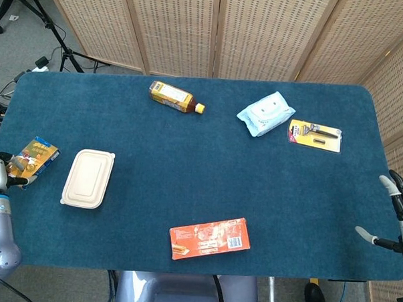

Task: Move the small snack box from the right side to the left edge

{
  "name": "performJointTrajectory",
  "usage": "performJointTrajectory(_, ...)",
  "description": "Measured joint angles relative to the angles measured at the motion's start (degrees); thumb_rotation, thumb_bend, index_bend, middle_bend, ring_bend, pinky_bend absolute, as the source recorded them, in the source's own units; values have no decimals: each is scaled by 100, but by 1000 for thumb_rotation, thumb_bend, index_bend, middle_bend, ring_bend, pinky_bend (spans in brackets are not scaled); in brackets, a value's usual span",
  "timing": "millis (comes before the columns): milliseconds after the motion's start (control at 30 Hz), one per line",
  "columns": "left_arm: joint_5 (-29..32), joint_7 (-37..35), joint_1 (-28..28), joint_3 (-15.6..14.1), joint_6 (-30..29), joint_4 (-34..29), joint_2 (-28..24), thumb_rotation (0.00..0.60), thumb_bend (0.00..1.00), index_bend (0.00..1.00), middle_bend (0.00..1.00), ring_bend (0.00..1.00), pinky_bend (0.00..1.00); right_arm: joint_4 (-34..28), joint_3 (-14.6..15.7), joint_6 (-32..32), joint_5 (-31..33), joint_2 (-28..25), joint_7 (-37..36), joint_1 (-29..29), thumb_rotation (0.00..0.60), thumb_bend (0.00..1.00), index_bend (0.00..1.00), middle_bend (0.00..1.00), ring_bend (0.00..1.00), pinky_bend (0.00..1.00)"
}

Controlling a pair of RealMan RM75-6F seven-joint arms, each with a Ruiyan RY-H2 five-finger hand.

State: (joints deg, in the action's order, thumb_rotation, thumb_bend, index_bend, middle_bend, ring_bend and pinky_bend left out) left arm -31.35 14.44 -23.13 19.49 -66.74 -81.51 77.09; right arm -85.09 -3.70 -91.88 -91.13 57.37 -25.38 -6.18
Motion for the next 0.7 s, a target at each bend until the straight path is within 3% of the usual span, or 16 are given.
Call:
performJointTrajectory(300,172,127,-97,94,-170,5,429,600,311,660,601,524,549,-11,-27,-5,4,-46,-93,30,600,0,0,0,0,0)
performJointTrajectory(433,376,179,-119,158,-131,-86,508,600,285,541,476,438,541,-3,-29,23,-10,-49,-107,24,600,0,0,0,0,0)
performJointTrajectory(500,407,146,-107,179,-91,-149,512,600,255,402,307,280,435,-6,-32,20,-19,-55,-109,27,600,0,0,0,0,0)
performJointTrajectory(567,408,88,-83,181,24,-231,471,600,163,125,68,62,172,-10,-38,15,-16,-60,-116,33,600,0,0,0,0,0)
performJointTrajectory(633,380,-9,-42,176,226,-335,365,600,74,0,0,0,18,-16,-41,13,-14,-67,-125,39,600,0,0,0,0,0)
performJointTrajectory(700,315,-149,7,180,370,-413,244,600,35,0,0,0,0,-20,-44,9,-19,-73,-134,42,600,0,0,0,0,0)
